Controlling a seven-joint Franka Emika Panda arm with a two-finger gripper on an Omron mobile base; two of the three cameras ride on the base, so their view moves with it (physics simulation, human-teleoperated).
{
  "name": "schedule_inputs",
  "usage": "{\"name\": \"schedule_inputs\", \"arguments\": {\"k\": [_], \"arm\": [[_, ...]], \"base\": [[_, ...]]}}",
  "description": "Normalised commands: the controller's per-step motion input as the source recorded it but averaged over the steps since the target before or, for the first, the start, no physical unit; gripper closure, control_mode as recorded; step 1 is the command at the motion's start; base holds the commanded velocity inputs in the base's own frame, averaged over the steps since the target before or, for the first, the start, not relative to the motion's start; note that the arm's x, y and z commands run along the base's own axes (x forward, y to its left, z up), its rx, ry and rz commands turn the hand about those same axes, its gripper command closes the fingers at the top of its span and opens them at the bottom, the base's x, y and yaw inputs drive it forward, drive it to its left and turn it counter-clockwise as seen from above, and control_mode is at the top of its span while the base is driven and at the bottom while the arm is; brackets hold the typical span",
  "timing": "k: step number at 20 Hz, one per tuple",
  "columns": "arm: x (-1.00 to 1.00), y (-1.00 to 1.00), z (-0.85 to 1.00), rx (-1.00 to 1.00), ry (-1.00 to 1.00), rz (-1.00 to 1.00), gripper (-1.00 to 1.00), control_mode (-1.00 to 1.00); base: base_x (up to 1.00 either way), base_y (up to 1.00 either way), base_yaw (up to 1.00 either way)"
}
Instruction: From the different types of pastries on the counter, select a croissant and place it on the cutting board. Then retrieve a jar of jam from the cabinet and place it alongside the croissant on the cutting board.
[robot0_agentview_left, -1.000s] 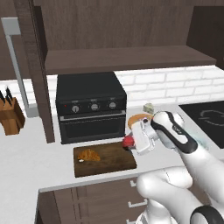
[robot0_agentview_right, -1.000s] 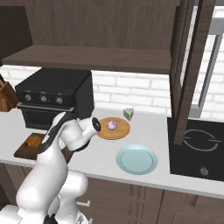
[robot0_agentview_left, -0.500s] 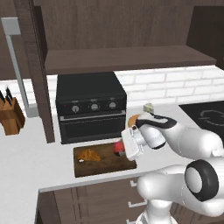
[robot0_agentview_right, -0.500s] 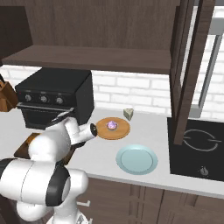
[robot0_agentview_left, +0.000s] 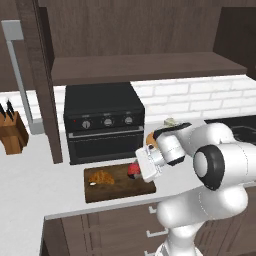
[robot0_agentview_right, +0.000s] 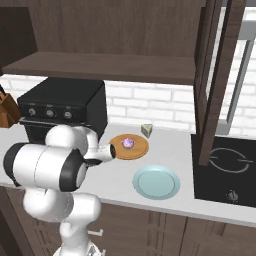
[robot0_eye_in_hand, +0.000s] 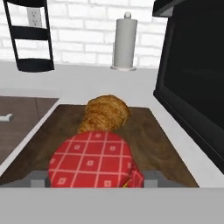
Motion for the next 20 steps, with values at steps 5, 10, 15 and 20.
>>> {"name": "schedule_inputs", "arguments": {"k": [5,10,15,20], "arm": [[0.02,0.01,-0.32,0.0,0.0,0.06,-1.0,-1.0],[-0.05,0.0,-0.03,0.01,-0.01,0.03,-1.0,-1.0],[-0.03,-0.04,0.49,0.0,-0.08,0.0,-1.0,-1.0],[-0.1,-0.14,0.66,0.0,-0.13,0.0,-1.0,-1.0]], "base": [[0.0,0.0,0.0],[0.0,0.0,0.0],[0.0,0.0,0.0],[0.0,0.0,0.0]]}}
